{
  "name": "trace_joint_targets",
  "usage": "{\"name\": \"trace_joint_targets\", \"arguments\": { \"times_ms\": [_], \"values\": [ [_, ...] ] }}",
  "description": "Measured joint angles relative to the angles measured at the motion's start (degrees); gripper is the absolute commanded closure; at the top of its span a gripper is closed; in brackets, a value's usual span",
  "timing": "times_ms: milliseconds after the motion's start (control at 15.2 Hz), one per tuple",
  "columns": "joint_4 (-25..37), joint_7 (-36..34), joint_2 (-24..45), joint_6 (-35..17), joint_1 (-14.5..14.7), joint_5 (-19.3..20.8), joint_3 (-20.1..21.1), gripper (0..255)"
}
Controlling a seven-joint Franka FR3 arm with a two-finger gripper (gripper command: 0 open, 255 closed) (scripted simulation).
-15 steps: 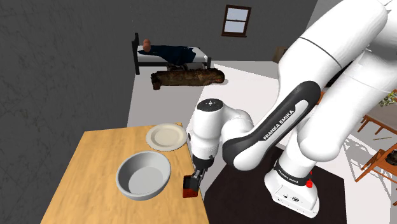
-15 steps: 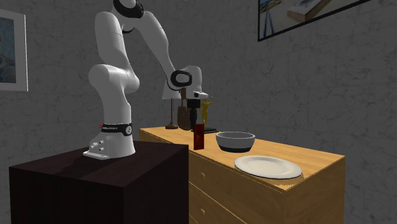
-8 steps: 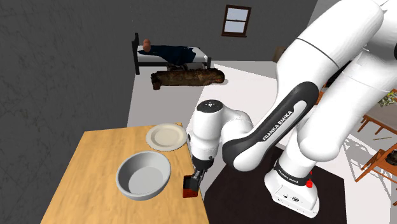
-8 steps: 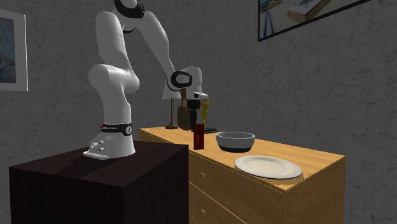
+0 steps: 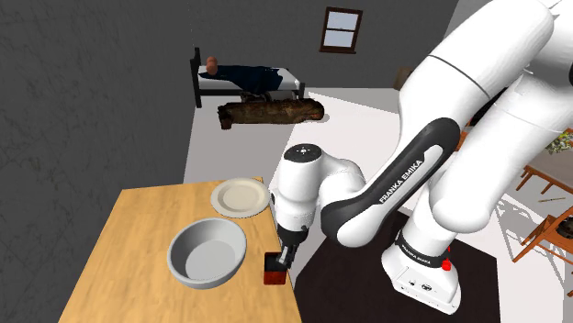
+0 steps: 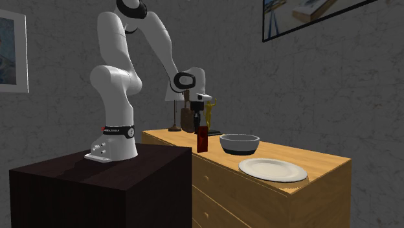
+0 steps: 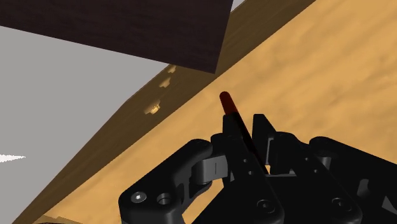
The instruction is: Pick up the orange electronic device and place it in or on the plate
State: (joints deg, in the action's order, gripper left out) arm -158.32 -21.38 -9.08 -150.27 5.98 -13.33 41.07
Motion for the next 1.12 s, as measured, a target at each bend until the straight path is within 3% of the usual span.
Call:
{"name": "trace_joint_targets", "arguments": {
  "times_ms": [264, 726, 1122],
  "values": [
    [0.0, 0.8, -1.4, 1.4, 0.6, -1.2, -0.4, 255],
    [1.2, 3.6, -8.5, 9.1, 3.0, -5.0, -2.8, 255],
    [3.1, 4.8, -13.3, 15.6, 4.0, -6.0, -4.8, 255]
  ]
}}
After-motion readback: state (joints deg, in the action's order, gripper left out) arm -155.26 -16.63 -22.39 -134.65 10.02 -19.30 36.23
